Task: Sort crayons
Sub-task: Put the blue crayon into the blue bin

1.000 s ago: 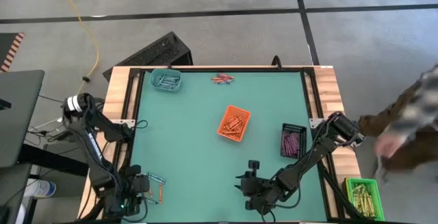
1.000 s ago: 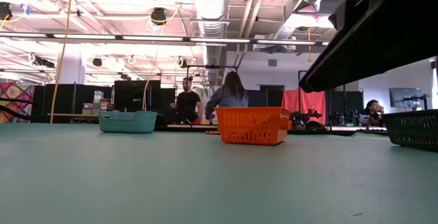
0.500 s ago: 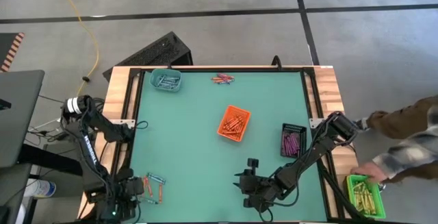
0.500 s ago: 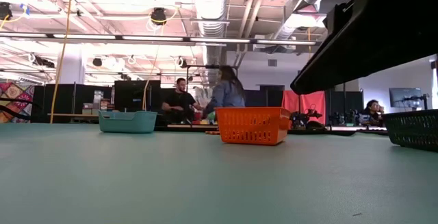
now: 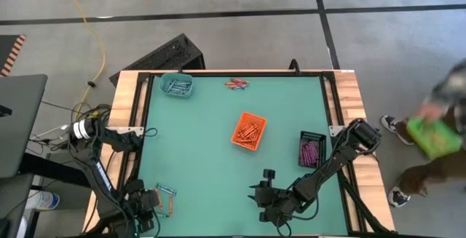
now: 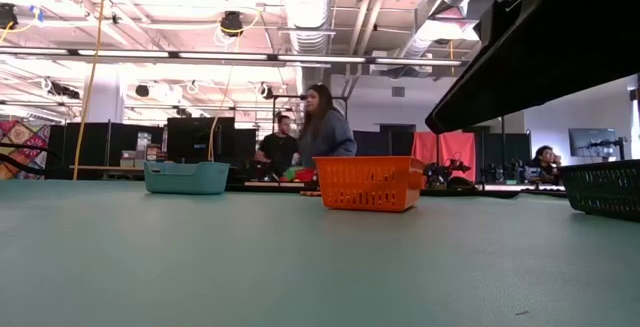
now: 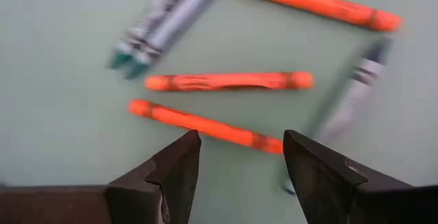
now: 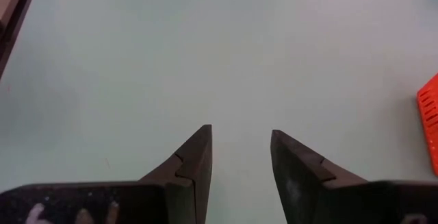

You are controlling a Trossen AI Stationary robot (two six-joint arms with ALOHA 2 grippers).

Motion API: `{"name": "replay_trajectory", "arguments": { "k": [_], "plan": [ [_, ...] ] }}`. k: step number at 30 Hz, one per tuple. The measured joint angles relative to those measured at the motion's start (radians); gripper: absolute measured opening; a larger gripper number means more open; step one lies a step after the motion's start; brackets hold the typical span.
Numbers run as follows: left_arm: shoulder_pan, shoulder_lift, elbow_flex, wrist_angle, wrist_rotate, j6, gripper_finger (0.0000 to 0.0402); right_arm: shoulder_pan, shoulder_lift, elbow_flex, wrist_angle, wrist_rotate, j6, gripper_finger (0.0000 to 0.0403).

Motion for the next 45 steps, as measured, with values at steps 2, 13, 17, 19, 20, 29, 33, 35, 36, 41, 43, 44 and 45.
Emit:
{"name": "replay_trajectory", "arguments": {
  "k": [2,13,17,19,20,29,33,35,36,41,43,44,45],
  "plan": [
    [0.001,0.003,0.005,-0.02,0.0,-0.006,0.0201,0.0,0.0,0.0,0.004,0.0,0.0,0.0145],
    [0.004,0.003,-0.025,-0.051,-0.004,-0.098,0.0201,0.005,0.0,0.0,0.005,0.0,0.0,0.0145],
    [0.021,0.003,-0.026,-0.06,-0.015,-0.1,0.0201,0.006,0.0,0.0,0.005,0.0,-0.001,0.0145],
    [0.031,0.003,-0.026,-0.067,-0.018,-0.1,0.0201,0.006,0.0,0.0,0.005,0.0,-0.001,0.0145],
    [0.035,0.003,-0.026,-0.069,-0.025,-0.099,0.0201,0.006,0.0,0.0,0.005,0.0,-0.001,0.0145],
    [0.092,0.003,-0.029,-0.068,-0.078,-0.014,0.0201,0.006,0.0,0.0,0.005,0.0,-0.001,0.0145],
    [0.12,0.003,-0.04,-0.053,-0.096,0.049,0.0201,0.006,0.0,0.0,0.005,0.0,-0.001,0.0145],
    [0.133,0.003,-0.037,-0.057,-0.097,0.106,0.0201,0.006,0.0,0.0,0.005,0.0,-0.001,0.0145],
    [0.136,0.003,-0.031,-0.061,-0.099,0.14,0.0201,0.006,0.0,0.0,0.005,-0.002,-0.001,0.0145],
    [0.134,0.003,0.009,-0.056,-0.167,0.28,0.0201,0.006,0.0,0.0,0.005,-0.017,-0.004,0.0145],
    [0.138,0.003,0.011,-0.072,-0.175,0.33,0.0201,0.006,0.0,0.0,0.005,-0.018,-0.004,0.0145],
    [0.143,0.003,0.011,-0.094,-0.175,0.342,0.0201,0.006,0.0,0.0,0.005,-0.019,-0.004,0.0145],
    [0.149,0.003,0.01,-0.123,-0.175,0.345,0.02,0.005,0.0,0.0,0.005,-0.019,-0.004,0.0145]
  ]
}}
